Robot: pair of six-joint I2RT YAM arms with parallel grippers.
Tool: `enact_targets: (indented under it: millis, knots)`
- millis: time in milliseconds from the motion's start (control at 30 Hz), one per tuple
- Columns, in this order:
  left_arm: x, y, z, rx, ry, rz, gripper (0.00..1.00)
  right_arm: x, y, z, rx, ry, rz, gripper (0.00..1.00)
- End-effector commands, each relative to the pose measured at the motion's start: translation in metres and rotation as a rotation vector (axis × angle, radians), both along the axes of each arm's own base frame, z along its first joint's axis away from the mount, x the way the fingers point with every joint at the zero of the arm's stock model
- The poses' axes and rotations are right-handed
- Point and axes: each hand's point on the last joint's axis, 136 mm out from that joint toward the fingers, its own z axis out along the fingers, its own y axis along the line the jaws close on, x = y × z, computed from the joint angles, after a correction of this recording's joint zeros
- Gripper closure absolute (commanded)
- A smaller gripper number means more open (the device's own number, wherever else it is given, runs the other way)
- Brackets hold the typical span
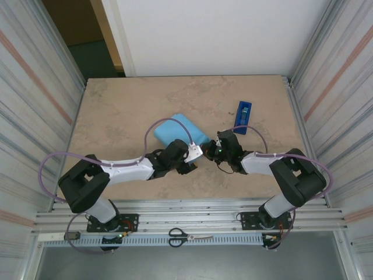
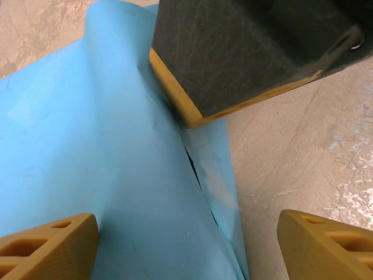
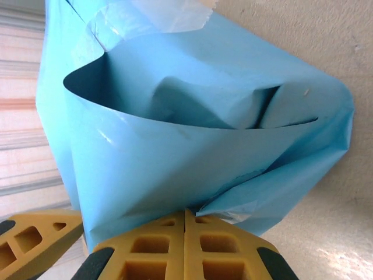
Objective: Wrap the gift box in paper
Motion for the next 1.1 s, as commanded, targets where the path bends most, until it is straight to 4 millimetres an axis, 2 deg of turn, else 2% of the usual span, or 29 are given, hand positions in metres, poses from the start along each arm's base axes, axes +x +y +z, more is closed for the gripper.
enact_targets:
  millis: [0,133,233,333,467,633,767,933,1067]
  knots:
    - [-0.02,0.01,-0.015,0.04,0.068,-0.033,0.18,0.01,-0.002,0.003,0.02,-0.007,-0.046,1.0]
    - [-0.026,0.01,0.004,-0.034,0.058,-0.051,0.1,0.006,0.0,0.003,0.025,0.001,-0.028,1.0]
    - [-0.029,0.009,0.036,-0.129,0.022,-0.062,0.02,-0.001,-0.005,0.003,0.0,0.011,-0.027,0.98]
    - [-0.031,0.013,0.065,-0.233,0.02,-0.054,0.01,-0.007,-0.015,0.003,-0.052,0.0,-0.013,0.93]
    - [-0.016,0.037,0.089,-0.366,0.04,0.083,0.01,-0.013,-0.026,0.008,-0.095,0.001,-0.01,0.87]
    - [0.006,0.076,0.085,-0.469,0.17,0.317,0.01,-0.014,-0.039,0.019,-0.123,-0.015,-0.021,0.84]
    - [0.007,0.083,0.073,-0.465,0.243,0.369,0.01,-0.014,-0.046,0.024,-0.136,-0.017,-0.021,0.84]
    - [0.004,0.087,0.059,-0.45,0.316,0.415,0.04,-0.026,-0.057,0.018,-0.179,0.022,-0.029,0.81]
    - [0.011,0.097,0.052,-0.503,0.432,0.503,0.11,-0.044,-0.061,0.004,-0.215,0.079,-0.012,0.89]
